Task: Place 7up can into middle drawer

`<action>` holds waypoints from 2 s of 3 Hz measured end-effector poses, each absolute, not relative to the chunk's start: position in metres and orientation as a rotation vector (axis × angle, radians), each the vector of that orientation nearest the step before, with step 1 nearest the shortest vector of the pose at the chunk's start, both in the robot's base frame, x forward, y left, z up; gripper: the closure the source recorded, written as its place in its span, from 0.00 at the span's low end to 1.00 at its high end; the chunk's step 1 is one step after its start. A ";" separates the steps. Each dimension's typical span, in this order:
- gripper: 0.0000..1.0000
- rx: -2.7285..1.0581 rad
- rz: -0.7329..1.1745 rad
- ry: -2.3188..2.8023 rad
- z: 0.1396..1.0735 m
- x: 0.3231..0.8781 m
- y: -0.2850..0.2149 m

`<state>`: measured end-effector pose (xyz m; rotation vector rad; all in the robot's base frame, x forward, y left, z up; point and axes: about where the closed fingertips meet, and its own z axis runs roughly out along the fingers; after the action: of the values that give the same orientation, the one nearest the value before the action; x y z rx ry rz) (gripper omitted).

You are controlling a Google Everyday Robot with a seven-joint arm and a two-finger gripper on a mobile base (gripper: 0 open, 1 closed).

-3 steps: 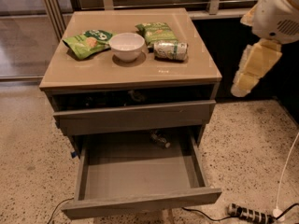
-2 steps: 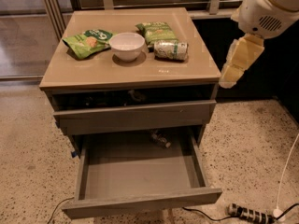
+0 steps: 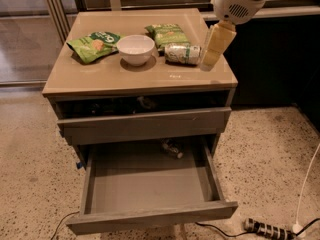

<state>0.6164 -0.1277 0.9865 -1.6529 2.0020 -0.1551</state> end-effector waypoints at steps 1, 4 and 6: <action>0.00 -1.653 -0.155 2.002 0.987 0.616 -0.128; 0.00 -1.665 -0.187 2.048 0.978 0.687 -0.111; 0.00 -1.719 -0.249 2.115 0.948 0.738 -0.109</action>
Offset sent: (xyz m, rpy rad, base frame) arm 0.0471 0.0207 -0.0030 0.0326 0.0055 -0.0216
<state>0.7382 -0.1086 0.9484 -1.7190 2.1155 -0.2488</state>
